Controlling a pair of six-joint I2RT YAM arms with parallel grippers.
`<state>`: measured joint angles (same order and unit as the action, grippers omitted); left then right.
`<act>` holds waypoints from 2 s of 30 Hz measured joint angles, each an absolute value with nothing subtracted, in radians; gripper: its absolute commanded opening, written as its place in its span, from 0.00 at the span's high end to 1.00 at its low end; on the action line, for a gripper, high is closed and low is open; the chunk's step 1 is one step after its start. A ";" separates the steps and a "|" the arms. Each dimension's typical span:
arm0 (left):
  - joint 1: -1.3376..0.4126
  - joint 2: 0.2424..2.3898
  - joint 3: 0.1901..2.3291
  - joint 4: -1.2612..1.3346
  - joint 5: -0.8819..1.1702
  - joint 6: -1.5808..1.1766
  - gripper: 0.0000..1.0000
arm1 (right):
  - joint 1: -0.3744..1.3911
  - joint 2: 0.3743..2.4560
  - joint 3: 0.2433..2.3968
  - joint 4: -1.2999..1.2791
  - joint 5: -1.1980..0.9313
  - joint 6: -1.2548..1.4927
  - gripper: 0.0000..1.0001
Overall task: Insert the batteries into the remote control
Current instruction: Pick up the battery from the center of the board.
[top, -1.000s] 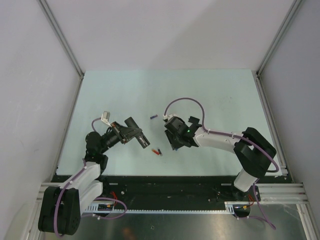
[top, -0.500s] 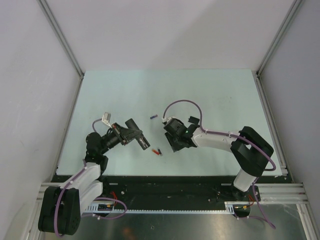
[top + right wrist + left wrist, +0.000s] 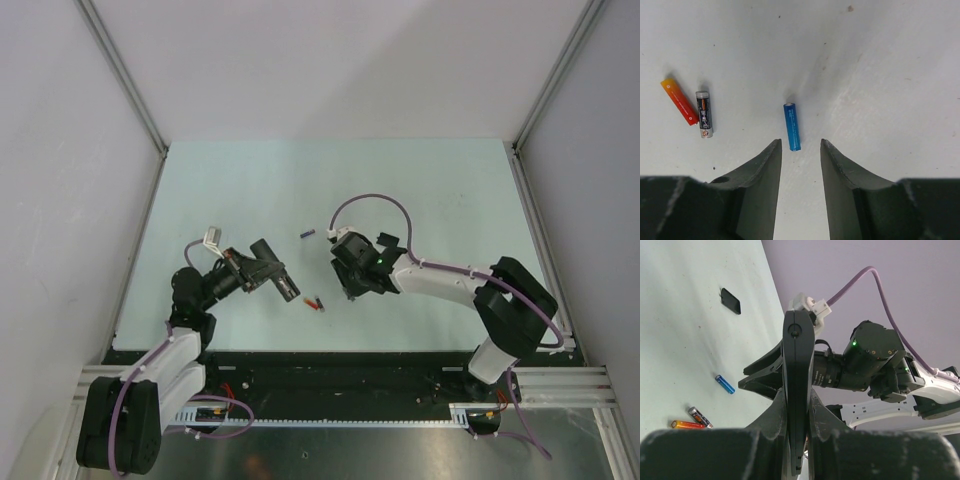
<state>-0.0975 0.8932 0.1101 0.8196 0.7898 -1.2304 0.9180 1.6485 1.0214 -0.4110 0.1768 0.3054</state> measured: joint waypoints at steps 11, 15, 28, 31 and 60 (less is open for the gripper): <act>-0.098 0.863 0.089 0.819 0.790 -1.230 1.00 | 0.892 1.612 1.036 -0.392 0.187 0.271 0.61; -0.098 0.863 0.088 0.819 0.791 -1.230 1.00 | 0.893 1.674 1.118 -0.392 0.177 0.240 0.61; -0.097 0.854 0.080 0.820 0.797 -1.230 1.00 | 0.906 1.780 1.143 -0.408 0.180 0.192 0.63; -0.097 0.855 0.080 0.820 0.797 -1.230 1.00 | 0.916 1.792 1.143 -0.410 0.185 0.182 0.64; -0.097 0.865 0.077 0.820 0.796 -1.231 1.00 | 0.924 1.822 1.156 -0.437 0.197 0.178 1.00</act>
